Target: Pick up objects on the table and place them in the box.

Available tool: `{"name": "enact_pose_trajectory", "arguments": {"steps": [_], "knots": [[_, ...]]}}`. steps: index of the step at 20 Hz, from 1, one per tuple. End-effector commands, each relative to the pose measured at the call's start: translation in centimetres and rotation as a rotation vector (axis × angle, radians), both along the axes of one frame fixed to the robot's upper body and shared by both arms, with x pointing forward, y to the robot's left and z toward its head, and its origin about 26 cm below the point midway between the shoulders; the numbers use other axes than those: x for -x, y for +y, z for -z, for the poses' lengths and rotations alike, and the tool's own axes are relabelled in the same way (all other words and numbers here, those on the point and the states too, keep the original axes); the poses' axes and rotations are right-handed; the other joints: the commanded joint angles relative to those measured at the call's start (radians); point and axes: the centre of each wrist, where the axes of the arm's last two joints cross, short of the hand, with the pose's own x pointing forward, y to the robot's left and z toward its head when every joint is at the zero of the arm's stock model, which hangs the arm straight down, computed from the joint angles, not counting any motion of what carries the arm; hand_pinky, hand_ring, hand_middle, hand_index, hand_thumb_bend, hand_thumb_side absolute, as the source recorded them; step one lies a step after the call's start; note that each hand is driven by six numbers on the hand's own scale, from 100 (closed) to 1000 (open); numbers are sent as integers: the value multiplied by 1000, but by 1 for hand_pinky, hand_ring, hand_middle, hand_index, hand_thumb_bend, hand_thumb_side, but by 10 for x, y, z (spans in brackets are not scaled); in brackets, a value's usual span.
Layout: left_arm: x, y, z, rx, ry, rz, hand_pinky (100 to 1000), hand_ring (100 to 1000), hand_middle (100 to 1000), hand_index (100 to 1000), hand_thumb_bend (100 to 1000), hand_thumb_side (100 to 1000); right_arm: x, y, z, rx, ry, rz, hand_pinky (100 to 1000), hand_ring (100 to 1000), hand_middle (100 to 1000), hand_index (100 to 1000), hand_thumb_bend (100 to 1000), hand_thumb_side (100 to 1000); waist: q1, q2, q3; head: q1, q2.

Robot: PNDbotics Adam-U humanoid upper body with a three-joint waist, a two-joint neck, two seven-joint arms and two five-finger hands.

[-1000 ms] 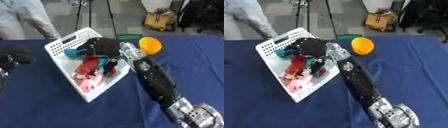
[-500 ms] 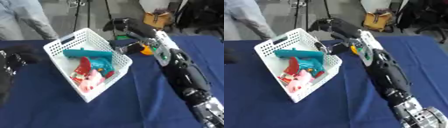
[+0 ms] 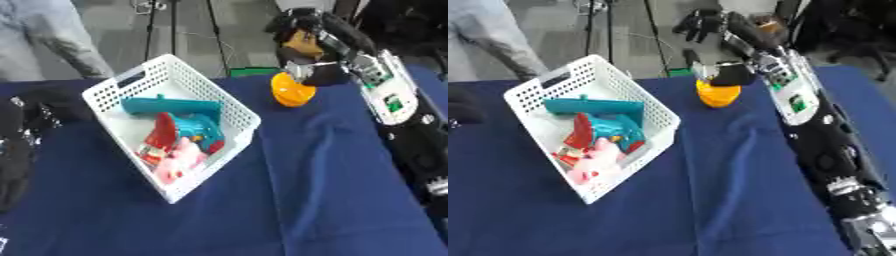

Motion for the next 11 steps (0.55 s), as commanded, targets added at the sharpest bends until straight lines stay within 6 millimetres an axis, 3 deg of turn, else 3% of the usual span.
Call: {"name": "enact_pose_trajectory", "arguments": {"steps": [1,11], "knots": [[2,3,-7,-4,-28,-12,759,690,723,822,236,927,11,-18,-22,-5,-37,38,552,662,755,848,112,552,1,-11,-3,8,8],[3,5,-6,3,-27,-31,759,691,734,823,233,925,28,-49,-13,-56,5,122,538,667,770,863,100,566,12,-12,-18,18,5]]}}
